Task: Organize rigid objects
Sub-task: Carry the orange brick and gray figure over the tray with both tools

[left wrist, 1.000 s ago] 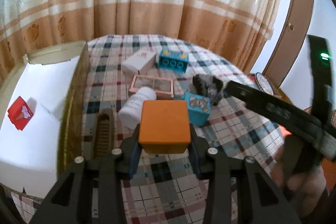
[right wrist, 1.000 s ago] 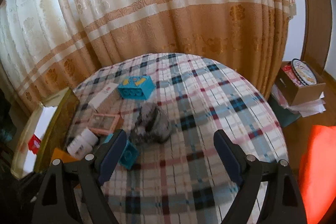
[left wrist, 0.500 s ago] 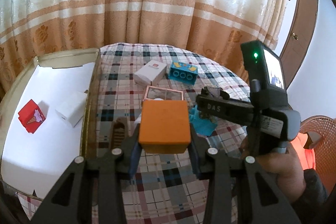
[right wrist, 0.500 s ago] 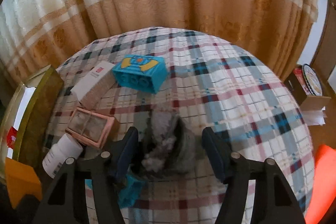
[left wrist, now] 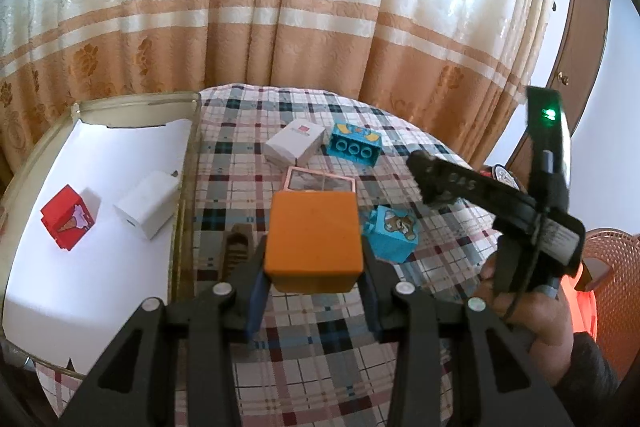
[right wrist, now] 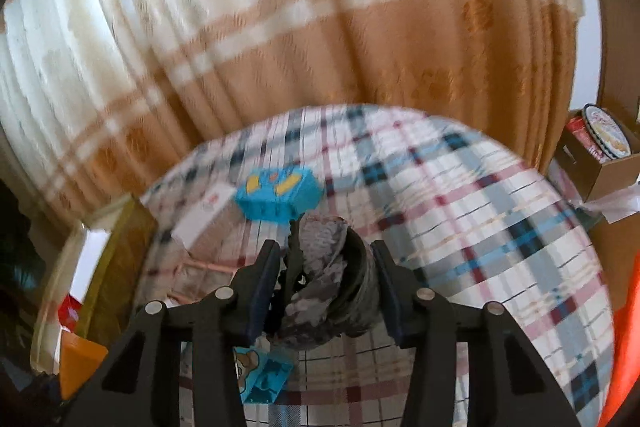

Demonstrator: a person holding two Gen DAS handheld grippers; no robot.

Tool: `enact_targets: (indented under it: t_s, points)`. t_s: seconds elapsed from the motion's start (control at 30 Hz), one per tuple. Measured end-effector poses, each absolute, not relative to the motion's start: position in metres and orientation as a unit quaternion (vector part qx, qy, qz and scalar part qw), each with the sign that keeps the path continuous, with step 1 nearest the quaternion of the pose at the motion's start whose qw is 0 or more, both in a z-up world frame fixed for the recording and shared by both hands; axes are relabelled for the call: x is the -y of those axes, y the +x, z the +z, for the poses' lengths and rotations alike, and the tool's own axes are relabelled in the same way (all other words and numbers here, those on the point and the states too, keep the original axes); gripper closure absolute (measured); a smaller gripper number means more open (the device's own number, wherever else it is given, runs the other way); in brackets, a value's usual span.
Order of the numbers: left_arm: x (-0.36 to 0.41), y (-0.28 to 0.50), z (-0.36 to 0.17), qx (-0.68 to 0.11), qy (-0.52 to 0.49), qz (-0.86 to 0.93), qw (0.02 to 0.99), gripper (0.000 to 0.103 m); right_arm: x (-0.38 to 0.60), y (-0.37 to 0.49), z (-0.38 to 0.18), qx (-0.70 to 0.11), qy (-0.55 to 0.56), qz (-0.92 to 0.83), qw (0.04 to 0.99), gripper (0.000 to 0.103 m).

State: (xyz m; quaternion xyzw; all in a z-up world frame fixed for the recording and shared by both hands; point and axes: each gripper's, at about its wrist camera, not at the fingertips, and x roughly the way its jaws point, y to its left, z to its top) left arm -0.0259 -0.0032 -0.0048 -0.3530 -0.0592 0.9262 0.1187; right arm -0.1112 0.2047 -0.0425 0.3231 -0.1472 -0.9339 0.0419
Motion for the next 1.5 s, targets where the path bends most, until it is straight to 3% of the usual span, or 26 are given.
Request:
enact_targets:
  t_s: [0.4, 1.1, 1.5]
  points:
    - [0.032, -0.023, 0.008, 0.069, -0.327, 0.939, 0.087, 0.064, -0.193, -0.09, -0.026, 0.125, 0.285, -0.95, 0.024, 0.054]
    - [0.129, -0.023, 0.021, 0.087, -0.301, 0.948, -0.049, 0.064, -0.062, -0.062, 0.02, 0.078, 0.261, -0.948, 0.166, 0.054]
    - [0.156, -0.035, 0.003, 0.091, -0.334, 0.932, -0.104, 0.064, -0.004, -0.084, 0.019, 0.037, 0.286, -0.939, 0.189, 0.054]
